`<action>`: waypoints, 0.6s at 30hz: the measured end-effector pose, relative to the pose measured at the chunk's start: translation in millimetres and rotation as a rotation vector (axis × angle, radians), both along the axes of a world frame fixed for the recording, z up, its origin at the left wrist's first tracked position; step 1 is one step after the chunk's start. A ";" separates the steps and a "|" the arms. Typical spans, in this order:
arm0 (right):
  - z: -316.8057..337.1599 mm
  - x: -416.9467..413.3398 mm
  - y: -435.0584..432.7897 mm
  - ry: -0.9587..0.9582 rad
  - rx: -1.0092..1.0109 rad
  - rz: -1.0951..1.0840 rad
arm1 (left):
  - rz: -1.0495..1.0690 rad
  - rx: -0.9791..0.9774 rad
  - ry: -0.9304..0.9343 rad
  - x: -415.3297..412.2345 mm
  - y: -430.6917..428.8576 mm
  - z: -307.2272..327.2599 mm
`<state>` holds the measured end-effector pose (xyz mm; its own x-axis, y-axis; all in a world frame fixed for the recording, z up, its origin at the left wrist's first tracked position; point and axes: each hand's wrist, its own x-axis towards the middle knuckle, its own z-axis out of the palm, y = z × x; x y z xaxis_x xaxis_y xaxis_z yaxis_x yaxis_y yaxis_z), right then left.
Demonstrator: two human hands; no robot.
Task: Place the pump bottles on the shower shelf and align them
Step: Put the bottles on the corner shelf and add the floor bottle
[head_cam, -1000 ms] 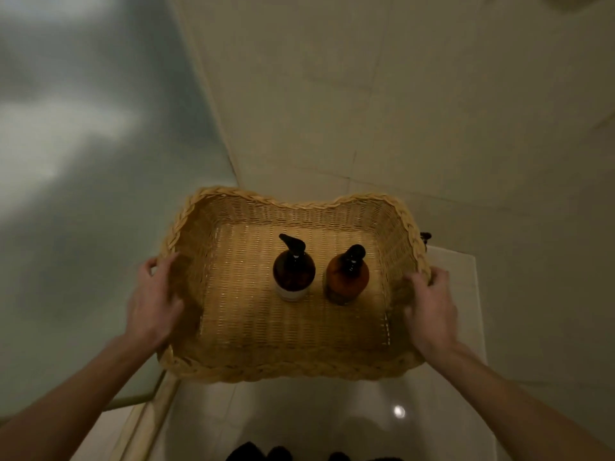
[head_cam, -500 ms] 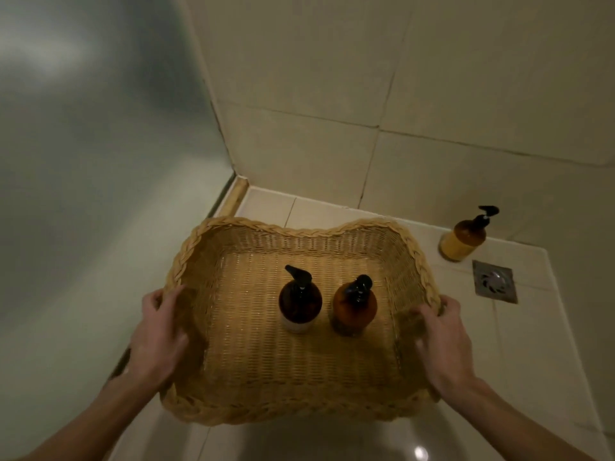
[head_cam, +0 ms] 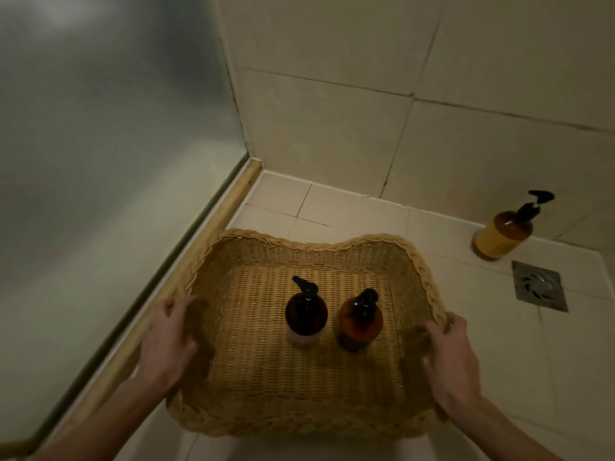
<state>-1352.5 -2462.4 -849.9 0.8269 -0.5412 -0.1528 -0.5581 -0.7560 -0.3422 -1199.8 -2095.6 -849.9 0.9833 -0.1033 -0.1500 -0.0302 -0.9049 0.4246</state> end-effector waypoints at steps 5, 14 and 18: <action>-4.5 -0.6 0.4 -0.007 0.001 0.003 | 0.042 0.007 0.033 -1.1 0.2 -14.4; -5.4 3.6 3.6 0.070 -0.251 0.040 | -0.119 0.316 -0.154 -4.8 -10.0 -14.5; 0.6 17.5 13.2 -0.048 -0.025 0.210 | -0.336 -0.087 0.000 -22.5 -53.0 -4.8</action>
